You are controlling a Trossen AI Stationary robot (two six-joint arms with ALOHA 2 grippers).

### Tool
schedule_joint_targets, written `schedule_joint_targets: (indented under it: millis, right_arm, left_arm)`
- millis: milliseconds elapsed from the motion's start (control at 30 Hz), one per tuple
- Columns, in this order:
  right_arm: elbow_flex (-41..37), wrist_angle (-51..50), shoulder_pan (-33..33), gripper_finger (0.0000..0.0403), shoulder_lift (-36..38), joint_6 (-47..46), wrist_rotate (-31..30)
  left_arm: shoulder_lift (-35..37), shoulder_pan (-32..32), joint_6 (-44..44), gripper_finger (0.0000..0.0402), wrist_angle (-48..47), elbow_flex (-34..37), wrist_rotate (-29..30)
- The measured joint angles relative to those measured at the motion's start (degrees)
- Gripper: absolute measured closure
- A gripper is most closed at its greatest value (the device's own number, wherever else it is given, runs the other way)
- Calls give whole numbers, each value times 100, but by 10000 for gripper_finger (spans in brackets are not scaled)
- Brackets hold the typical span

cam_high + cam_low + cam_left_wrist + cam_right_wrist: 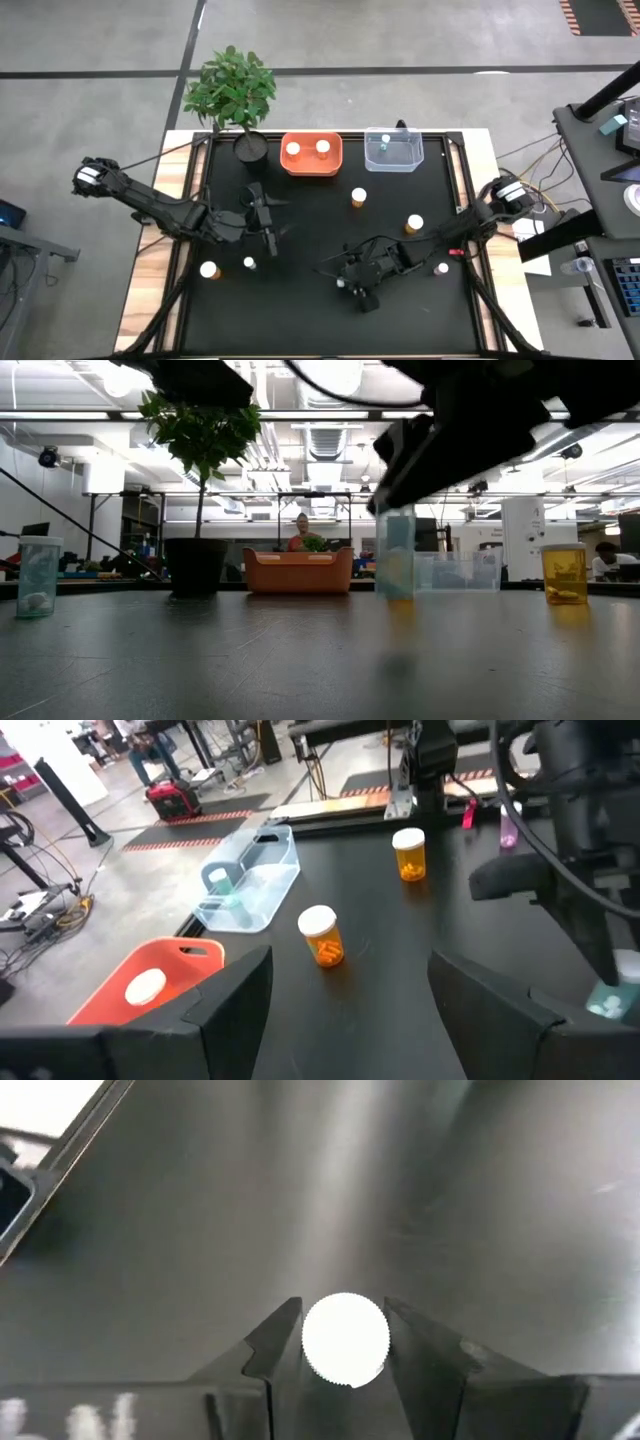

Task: Pick and place medicine bottles into bin by pill shape (circle, oval)
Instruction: Put the blue pill bottle into the transparent bin

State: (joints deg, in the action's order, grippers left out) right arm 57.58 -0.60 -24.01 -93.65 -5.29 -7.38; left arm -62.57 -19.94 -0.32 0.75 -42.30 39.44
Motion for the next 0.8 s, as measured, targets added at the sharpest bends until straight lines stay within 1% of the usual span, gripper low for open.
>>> schedule_joint_targets:
  millis: [100,167,233,300,433,533,633,800]
  right_arm:
    - [0,-306,113,284,443,-89,-366]
    - [0,-672,261,289,841,-173,-723]
    - [0,-1036,512,290,1284,-387,-1004]
    - [0,-1462,866,289,1757,-669,-1091]
    - [0,-2232,1749,286,2589,-1151,-1151]
    - [-21,-2735,2548,288,2994,-1461,-1309]
    - [-86,-3010,3400,289,3208,-1521,-1331]
    - [-267,-2953,4738,287,3206,-1328,-1324]
  left_arm:
    - [0,0,176,152,175,2,8]
    - [3,3,291,152,240,4,9]
    - [4,9,383,152,240,7,9]
    - [4,9,394,152,237,11,9]
    - [4,9,510,152,249,11,9]
    - [4,11,607,152,303,13,9]
    - [4,11,698,152,337,13,9]
    - [4,11,776,152,337,15,9]
